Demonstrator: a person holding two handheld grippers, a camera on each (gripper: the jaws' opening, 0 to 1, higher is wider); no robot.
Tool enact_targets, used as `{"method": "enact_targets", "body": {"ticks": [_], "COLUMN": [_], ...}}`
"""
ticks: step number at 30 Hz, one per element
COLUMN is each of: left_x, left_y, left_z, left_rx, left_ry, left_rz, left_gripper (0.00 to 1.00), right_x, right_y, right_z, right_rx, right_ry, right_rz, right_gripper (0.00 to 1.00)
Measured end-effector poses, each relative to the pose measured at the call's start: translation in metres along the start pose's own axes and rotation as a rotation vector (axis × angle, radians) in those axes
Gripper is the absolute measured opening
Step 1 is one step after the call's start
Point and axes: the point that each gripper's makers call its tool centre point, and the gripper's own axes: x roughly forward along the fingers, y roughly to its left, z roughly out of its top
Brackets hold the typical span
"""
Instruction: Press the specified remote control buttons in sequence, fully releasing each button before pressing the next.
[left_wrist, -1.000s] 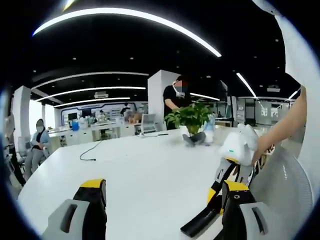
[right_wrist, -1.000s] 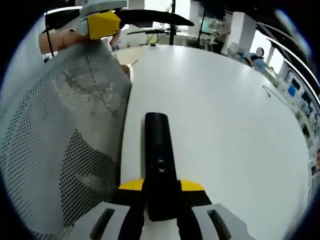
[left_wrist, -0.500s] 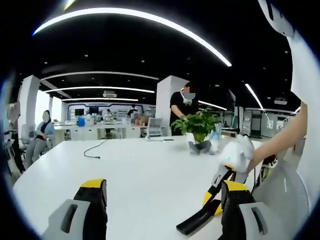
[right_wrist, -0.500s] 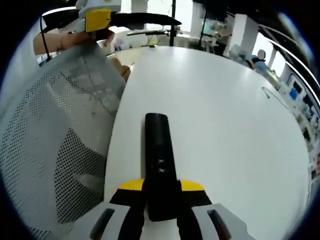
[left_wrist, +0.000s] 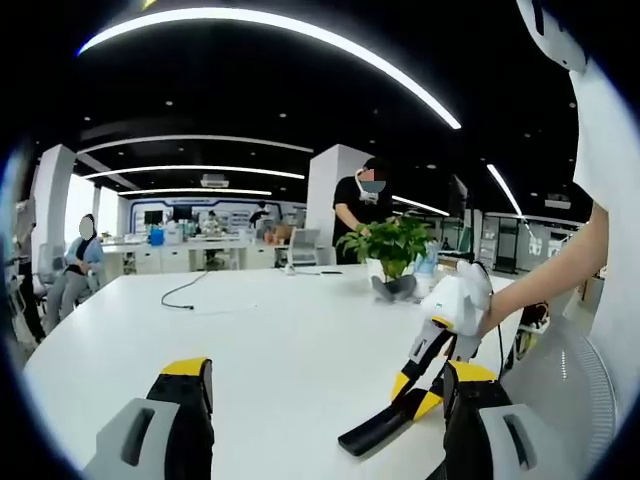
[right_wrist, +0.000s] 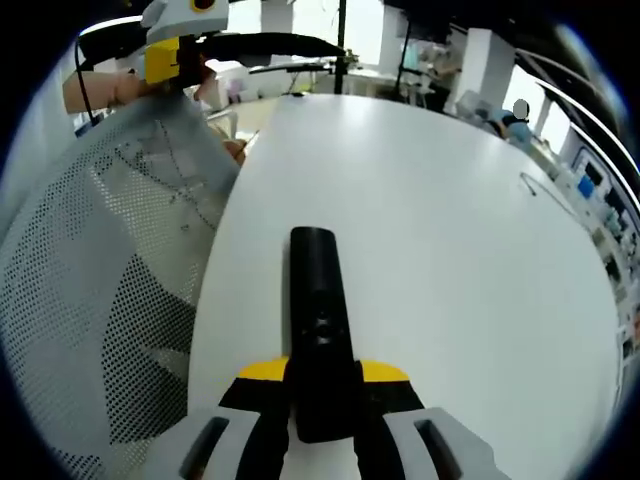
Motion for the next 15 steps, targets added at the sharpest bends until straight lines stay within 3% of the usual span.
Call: {"method": "enact_targets", "body": {"ticks": [15], "left_x": [-0.001], "left_y": [0.001], "left_z": [-0.001], "left_rx": [-0.001], "left_ry": [0.007], "left_rz": [0.005], "left_gripper": [0.99], "right_x": [0.000], "right_y": [-0.014], "right_z": [0.000], "right_rx": [-0.003], "right_ry": [0.012], "right_rz": [0.004], "right_gripper": [0.21]}}
